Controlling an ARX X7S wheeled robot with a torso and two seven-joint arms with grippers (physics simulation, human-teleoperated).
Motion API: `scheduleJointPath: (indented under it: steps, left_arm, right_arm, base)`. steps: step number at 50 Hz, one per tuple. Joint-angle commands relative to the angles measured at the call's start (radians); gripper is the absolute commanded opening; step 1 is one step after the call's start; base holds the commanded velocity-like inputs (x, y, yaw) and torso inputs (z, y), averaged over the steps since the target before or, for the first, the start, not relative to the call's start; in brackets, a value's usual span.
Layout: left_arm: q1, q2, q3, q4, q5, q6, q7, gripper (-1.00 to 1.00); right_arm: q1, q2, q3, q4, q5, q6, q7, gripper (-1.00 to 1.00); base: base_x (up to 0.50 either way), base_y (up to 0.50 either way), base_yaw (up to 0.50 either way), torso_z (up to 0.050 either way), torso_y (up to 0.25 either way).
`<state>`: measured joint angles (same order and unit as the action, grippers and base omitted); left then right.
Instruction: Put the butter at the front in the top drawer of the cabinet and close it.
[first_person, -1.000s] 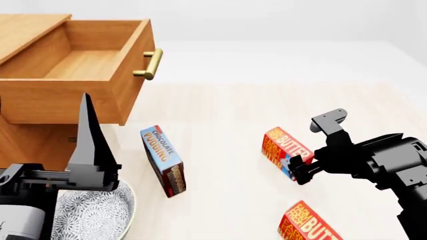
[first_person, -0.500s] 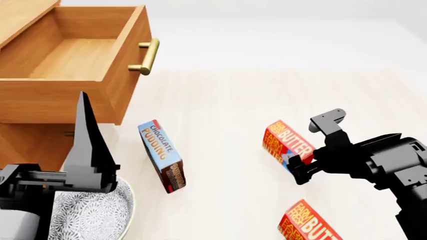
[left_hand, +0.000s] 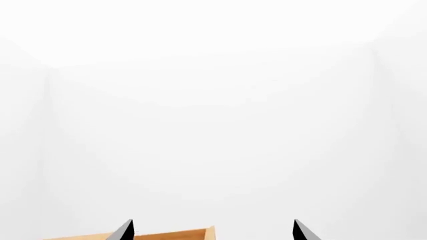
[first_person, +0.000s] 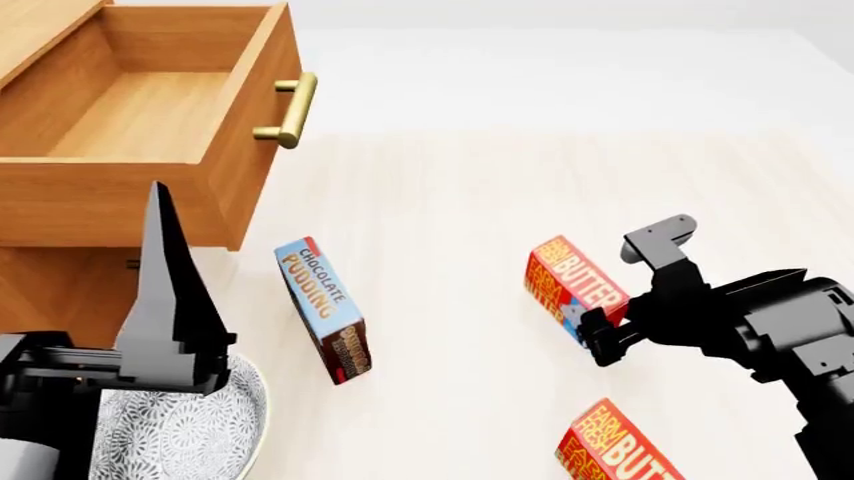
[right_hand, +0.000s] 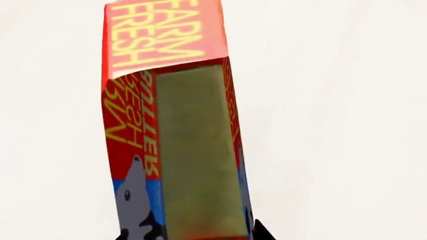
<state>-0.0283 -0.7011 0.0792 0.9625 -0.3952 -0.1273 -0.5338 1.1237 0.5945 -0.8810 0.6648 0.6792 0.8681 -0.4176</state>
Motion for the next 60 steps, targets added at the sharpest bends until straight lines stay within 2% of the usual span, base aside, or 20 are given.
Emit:
scheduleJointPath:
  steps: [1, 29, 43, 50, 52, 54, 56, 59, 60]
  left_arm:
    - [0.002, -0.004, -0.007, 0.005, -0.012, 0.004, -0.006, 1.0]
    - [-0.035, -0.012, -0.003, 0.003, -0.039, -0.011, -0.02, 1.0]
    - [-0.006, -0.04, -0.03, 0.053, -0.054, -0.017, -0.042, 1.0]
    - [0.039, -0.11, -0.049, 0.081, -0.023, -0.025, -0.087, 1.0]
    - [0.053, -0.154, -0.015, 0.083, 0.051, -0.045, -0.103, 1.0]
    - [0.062, -0.218, 0.072, 0.084, 0.163, -0.067, -0.131, 1.0]
    - [-0.126, -0.241, 0.127, 0.08, 0.105, -0.273, -0.089, 1.0]
    - [-0.337, -0.313, 0.278, 0.084, 0.141, -0.392, 0.014, 1.0]
    - [-0.367, -0.349, 0.389, 0.084, 0.205, -0.387, 0.012, 1.0]
  right_arm:
    - [0.02, -0.005, 0.022, 0.0, -0.014, -0.032, 0.004, -1.0]
    - [0.024, 0.023, 0.04, -0.048, -0.003, -0.024, 0.025, -1.0]
    - [0.145, 0.149, 0.116, -0.376, 0.054, 0.094, 0.121, -1.0]
    - [0.204, 0.213, 0.144, -0.54, 0.097, 0.197, 0.162, -1.0]
    - [0.227, 0.225, 0.141, -0.6, 0.1, 0.226, 0.176, -1.0]
    - [0.248, 0.239, 0.128, -0.663, 0.089, 0.238, 0.184, -1.0]
    - [0.275, 0.256, 0.092, -0.73, 0.049, 0.245, 0.195, -1.0]
    - [0.305, 0.28, 0.055, -0.817, 0.003, 0.258, 0.215, -1.0]
    - [0.314, 0.289, 0.047, -0.858, -0.005, 0.267, 0.225, -1.0]
  base:
    - [0.0, 0.0, 0.0, 0.0, 0.0]
    - [0.0, 0.0, 0.0, -0.002, 0.106]
    - [0.0, 0.0, 0.0, -0.001, 0.051]
    - [0.0, 0.0, 0.0, 0.0, 0.0]
    - [0.0, 0.0, 0.0, 0.0, 0.0]
    - [0.0, 0.0, 0.0, 0.0, 0.0]
    - [0.0, 0.0, 0.0, 0.0, 0.0]
    - [0.0, 0.0, 0.0, 0.0, 0.0]
    - [0.0, 0.0, 0.0, 0.0, 0.0]
